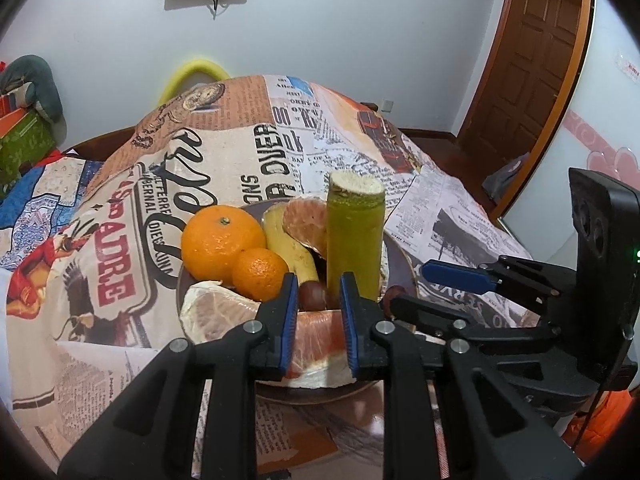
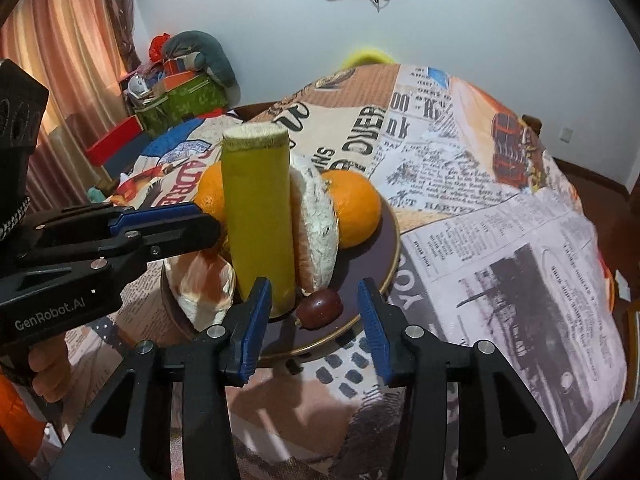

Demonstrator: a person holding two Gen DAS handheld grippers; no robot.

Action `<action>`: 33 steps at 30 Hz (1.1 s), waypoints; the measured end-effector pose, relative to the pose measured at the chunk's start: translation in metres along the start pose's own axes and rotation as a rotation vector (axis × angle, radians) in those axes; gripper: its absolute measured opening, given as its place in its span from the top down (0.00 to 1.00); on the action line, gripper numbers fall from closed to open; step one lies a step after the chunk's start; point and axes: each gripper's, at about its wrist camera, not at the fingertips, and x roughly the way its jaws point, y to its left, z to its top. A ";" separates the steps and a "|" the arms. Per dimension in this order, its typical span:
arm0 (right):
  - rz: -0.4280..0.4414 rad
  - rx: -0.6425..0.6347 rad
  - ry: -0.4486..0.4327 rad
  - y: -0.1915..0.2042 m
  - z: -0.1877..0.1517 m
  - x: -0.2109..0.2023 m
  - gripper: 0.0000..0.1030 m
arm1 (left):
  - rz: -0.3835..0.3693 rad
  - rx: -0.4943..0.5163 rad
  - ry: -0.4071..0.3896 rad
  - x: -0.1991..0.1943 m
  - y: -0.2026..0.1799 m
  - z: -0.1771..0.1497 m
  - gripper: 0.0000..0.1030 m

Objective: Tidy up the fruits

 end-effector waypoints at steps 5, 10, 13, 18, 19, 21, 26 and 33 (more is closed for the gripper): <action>-0.003 0.015 -0.049 0.001 0.006 -0.024 0.60 | 0.028 0.003 -0.057 -0.033 -0.005 0.002 0.80; -0.015 0.012 -0.143 0.011 0.017 -0.068 0.60 | 0.056 0.006 -0.159 -0.087 -0.015 0.005 0.80; -0.021 -0.003 -0.218 0.024 0.023 -0.104 0.60 | 0.069 0.005 -0.240 -0.127 -0.023 0.005 0.80; -0.033 -0.037 -0.365 0.052 0.026 -0.170 0.60 | 0.091 0.013 -0.391 -0.204 -0.041 -0.001 0.80; -0.033 -0.042 -0.392 0.057 0.025 -0.182 0.60 | 0.093 0.016 -0.420 -0.219 -0.045 -0.003 0.80; -0.033 -0.050 -0.456 0.069 0.022 -0.210 0.60 | 0.101 0.020 -0.470 -0.245 -0.051 -0.008 0.80; -0.040 -0.061 -0.572 0.095 0.008 -0.260 0.55 | 0.116 0.030 -0.583 -0.302 -0.066 -0.027 0.57; -0.099 -0.052 -0.668 0.117 -0.010 -0.283 0.20 | 0.184 0.063 -0.666 -0.337 -0.083 -0.051 0.17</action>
